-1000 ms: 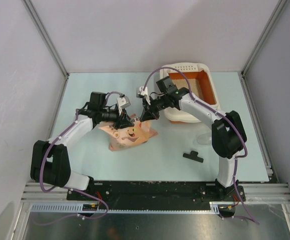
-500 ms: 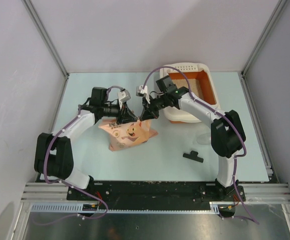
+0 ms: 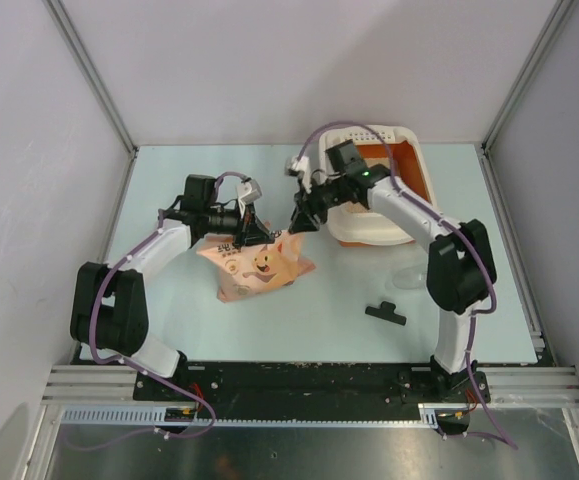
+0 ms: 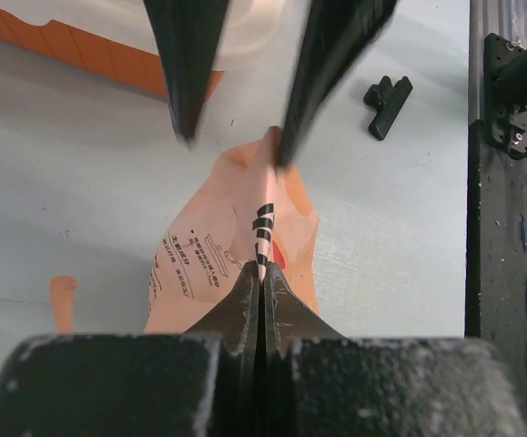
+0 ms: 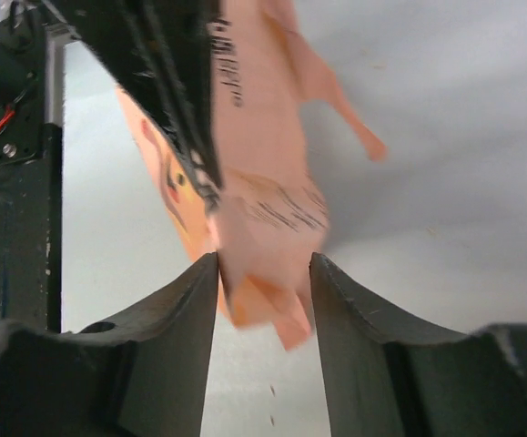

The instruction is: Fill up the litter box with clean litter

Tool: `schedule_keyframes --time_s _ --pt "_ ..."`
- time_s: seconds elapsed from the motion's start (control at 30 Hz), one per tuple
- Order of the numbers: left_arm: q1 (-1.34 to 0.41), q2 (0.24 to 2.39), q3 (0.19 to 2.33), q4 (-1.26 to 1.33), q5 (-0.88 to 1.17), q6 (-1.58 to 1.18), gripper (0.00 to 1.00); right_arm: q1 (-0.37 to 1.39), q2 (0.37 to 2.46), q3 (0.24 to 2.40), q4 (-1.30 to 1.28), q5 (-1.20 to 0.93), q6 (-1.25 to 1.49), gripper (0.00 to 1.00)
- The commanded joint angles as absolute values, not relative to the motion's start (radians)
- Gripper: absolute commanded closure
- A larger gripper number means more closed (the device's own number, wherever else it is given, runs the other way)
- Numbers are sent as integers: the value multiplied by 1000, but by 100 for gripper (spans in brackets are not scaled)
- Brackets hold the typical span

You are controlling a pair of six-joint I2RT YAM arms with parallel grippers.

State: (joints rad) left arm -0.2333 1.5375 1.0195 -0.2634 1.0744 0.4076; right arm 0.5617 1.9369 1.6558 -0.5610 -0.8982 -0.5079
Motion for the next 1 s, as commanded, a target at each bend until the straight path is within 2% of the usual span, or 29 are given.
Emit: schedule_keyframes --time_s 0.0,0.17,0.3,0.47,0.67,0.97 --pt "-238 1509 1068 -229 1065 364 100 410 1778 1749 -633 -856 -436 49" --pt "-239 1503 1078 -229 1042 327 100 305 1619 1662 -843 -815 -578 48" --pt "-242 1489 1071 -230 1032 347 100 261 1513 1482 -1075 -789 -712 48" --pt "-247 1505 1077 -230 1020 344 100 224 1499 1329 -1248 -675 -802 48" --pt "-262 1511 1092 -229 1023 325 100 175 1502 1171 -1253 -575 -887 53" --pt "-290 1508 1080 -227 1017 327 100 143 1586 1077 -1188 -491 -861 57"
